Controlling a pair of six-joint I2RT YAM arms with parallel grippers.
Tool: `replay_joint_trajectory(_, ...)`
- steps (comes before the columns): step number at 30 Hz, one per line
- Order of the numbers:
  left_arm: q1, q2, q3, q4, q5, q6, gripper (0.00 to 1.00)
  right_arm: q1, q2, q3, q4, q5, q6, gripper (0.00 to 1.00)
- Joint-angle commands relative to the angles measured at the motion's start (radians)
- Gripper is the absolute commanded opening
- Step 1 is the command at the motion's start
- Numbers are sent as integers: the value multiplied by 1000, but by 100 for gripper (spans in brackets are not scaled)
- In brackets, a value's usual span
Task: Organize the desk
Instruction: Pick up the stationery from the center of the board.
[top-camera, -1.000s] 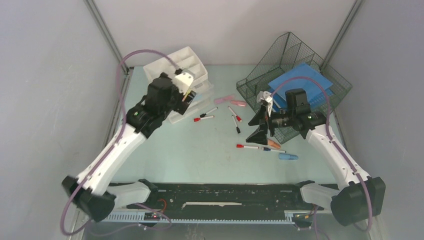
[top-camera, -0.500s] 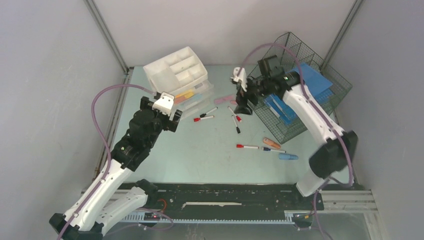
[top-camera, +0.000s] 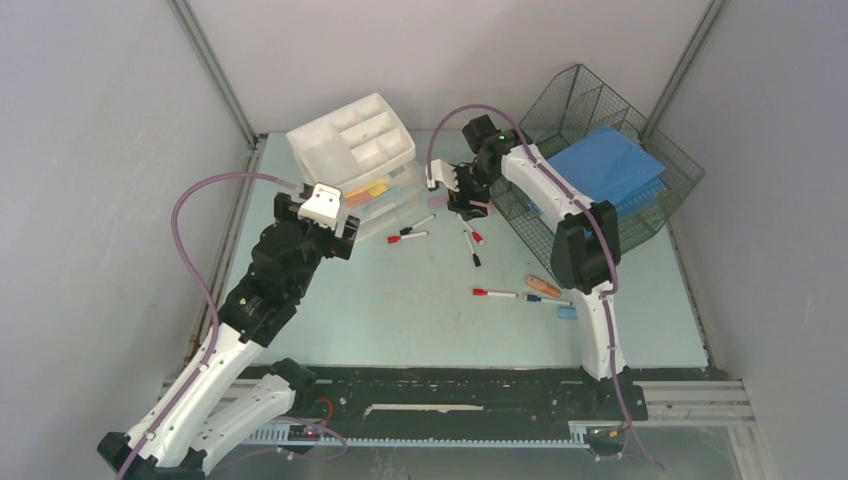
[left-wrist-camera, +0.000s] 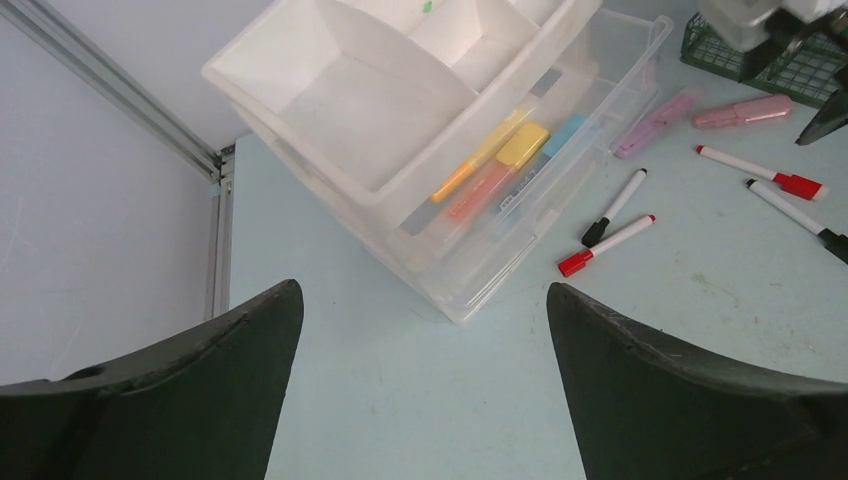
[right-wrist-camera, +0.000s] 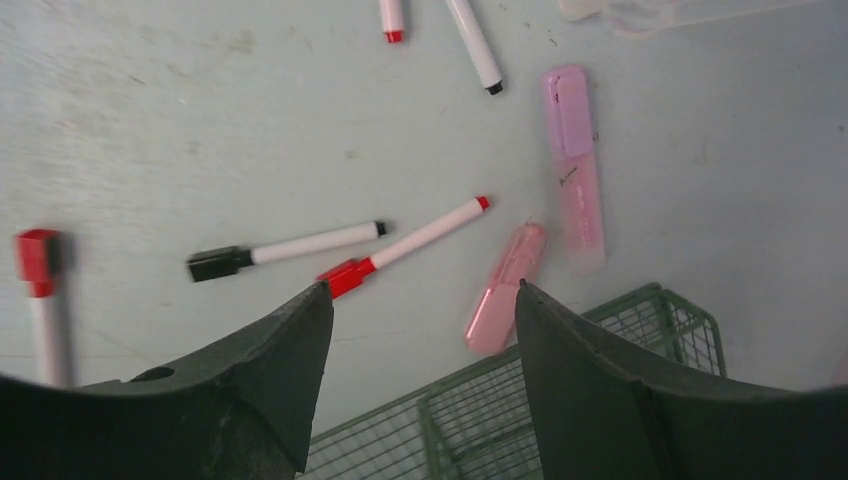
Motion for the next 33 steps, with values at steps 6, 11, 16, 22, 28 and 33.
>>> replay_joint_trajectory(6, 11, -11, -5, 46, -24, -6, 100, 7, 173, 154, 131, 90, -170, 72)
replay_joint_trajectory(11, 18, -13, -5, 46, -26, -1, 100, 4, 220, 152, 241, 112, -168, 68)
replay_joint_trajectory(16, 26, -14, -5, 46, -21, 0, 100, 2, 249, 149, 275, 115, -192, 63)
replay_joint_trajectory(22, 30, -16, -7, 46, -16, 0, 100, -16, 183, 24, 430, 27, -126, 61)
replay_joint_trajectory(28, 32, -21, -7, 46, -14, 0, 100, -42, 159, 43, 365, -123, -137, 62)
replay_joint_trajectory(33, 34, -22, -8, 46, -15, 2, 100, -60, 139, 39, 347, -180, -166, 62)
